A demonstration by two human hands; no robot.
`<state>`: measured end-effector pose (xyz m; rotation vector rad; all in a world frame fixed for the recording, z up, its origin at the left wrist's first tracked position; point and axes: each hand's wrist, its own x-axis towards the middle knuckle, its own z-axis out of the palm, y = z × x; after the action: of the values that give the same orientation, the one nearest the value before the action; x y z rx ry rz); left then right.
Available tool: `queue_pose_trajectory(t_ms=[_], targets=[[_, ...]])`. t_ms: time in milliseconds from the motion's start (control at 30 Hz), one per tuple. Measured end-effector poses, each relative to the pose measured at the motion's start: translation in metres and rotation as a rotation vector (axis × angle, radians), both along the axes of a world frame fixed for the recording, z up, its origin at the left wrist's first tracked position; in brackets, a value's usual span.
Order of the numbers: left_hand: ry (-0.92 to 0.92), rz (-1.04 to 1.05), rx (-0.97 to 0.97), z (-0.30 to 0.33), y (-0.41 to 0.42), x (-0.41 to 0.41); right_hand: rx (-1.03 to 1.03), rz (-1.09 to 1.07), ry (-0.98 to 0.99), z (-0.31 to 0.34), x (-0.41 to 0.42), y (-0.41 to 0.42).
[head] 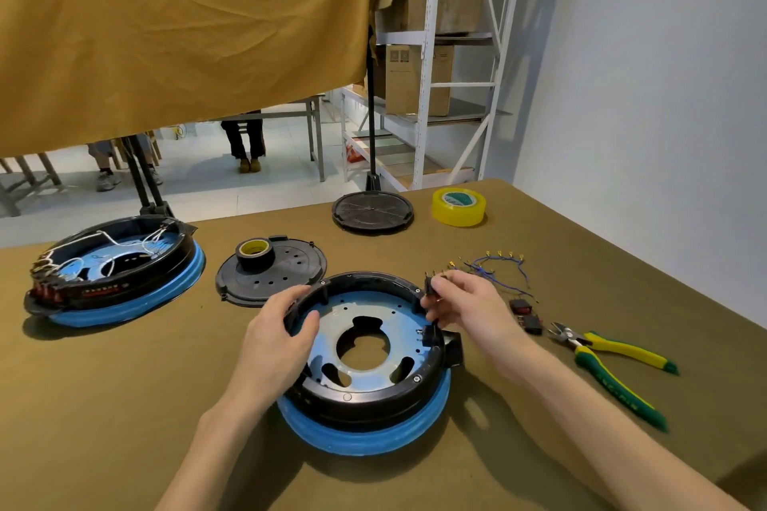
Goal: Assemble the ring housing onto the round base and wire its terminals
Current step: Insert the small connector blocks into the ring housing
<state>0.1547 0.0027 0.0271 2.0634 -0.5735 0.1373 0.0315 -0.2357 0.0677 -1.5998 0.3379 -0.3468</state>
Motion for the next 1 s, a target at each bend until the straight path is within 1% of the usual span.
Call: queue_pose_trajectory(t_ms=[33, 67, 100, 133, 200, 267, 300, 367, 433, 467, 500, 567, 600, 667, 733, 800, 867, 933, 1000], targets=[[0.047, -0.036, 0.019, -0.001, 0.002, 0.001, -0.195, -0.05, -0.018, -0.006, -0.003, 0.007], [0.069, -0.064, 0.021, -0.002, 0.003, 0.0, -0.347, -0.089, -0.035, -0.016, -0.006, 0.015], [0.068, -0.081, 0.01, -0.002, 0.004, -0.002, -0.447, -0.123, -0.054, -0.026, -0.009, 0.023], [0.059, -0.093, -0.001, -0.002, 0.005, -0.006, -0.519, -0.161, -0.083, -0.037, -0.011, 0.031], [0.019, -0.09, 0.029, -0.003, 0.011, -0.015, -0.587, -0.21, -0.172, -0.053, -0.012, 0.038], [-0.076, -0.041, 0.073, -0.006, 0.022, -0.022, -0.63, -0.205, -0.23, -0.056, -0.005, 0.029], [-0.131, -0.008, 0.071, -0.007, 0.03, -0.023, -0.684, -0.206, -0.233, -0.054, 0.002, 0.02], [-0.305, 0.055, 0.113, -0.006, 0.044, -0.026, -0.81, -0.231, -0.162, -0.045, 0.02, 0.0], [-0.469, 0.036, 0.173, -0.007, 0.052, -0.031, -0.897, -0.241, -0.056, -0.031, 0.037, -0.011], [-0.498, -0.02, 0.194, -0.008, 0.052, -0.034, -0.91, -0.245, -0.054, -0.025, 0.042, -0.012], [-0.503, -0.09, 0.217, -0.011, 0.051, -0.037, -0.893, -0.246, -0.094, -0.02, 0.044, -0.009], [-0.494, -0.198, 0.229, -0.02, 0.045, -0.042, -0.798, -0.216, -0.213, -0.014, 0.039, 0.005], [-0.504, -0.206, 0.215, -0.024, 0.041, -0.043, -0.756, -0.197, -0.256, -0.014, 0.034, 0.013], [-0.552, -0.151, 0.194, -0.027, 0.031, -0.044, -0.689, -0.166, -0.292, -0.016, 0.023, 0.027], [-0.599, -0.077, 0.212, -0.027, 0.018, -0.047, -0.617, -0.14, -0.288, -0.021, 0.01, 0.035], [-0.603, 0.025, 0.277, -0.027, 0.002, -0.056, -0.547, -0.101, -0.288, -0.025, -0.003, 0.041], [-0.581, 0.121, 0.381, -0.027, -0.015, -0.066, -0.479, -0.052, -0.3, -0.03, -0.016, 0.047], [-0.582, 0.148, 0.448, -0.025, -0.027, -0.074, -0.491, -0.029, -0.298, -0.038, -0.029, 0.051], [-0.605, 0.092, 0.416, -0.026, -0.028, -0.076, -0.544, -0.022, -0.274, -0.047, -0.041, 0.053]])
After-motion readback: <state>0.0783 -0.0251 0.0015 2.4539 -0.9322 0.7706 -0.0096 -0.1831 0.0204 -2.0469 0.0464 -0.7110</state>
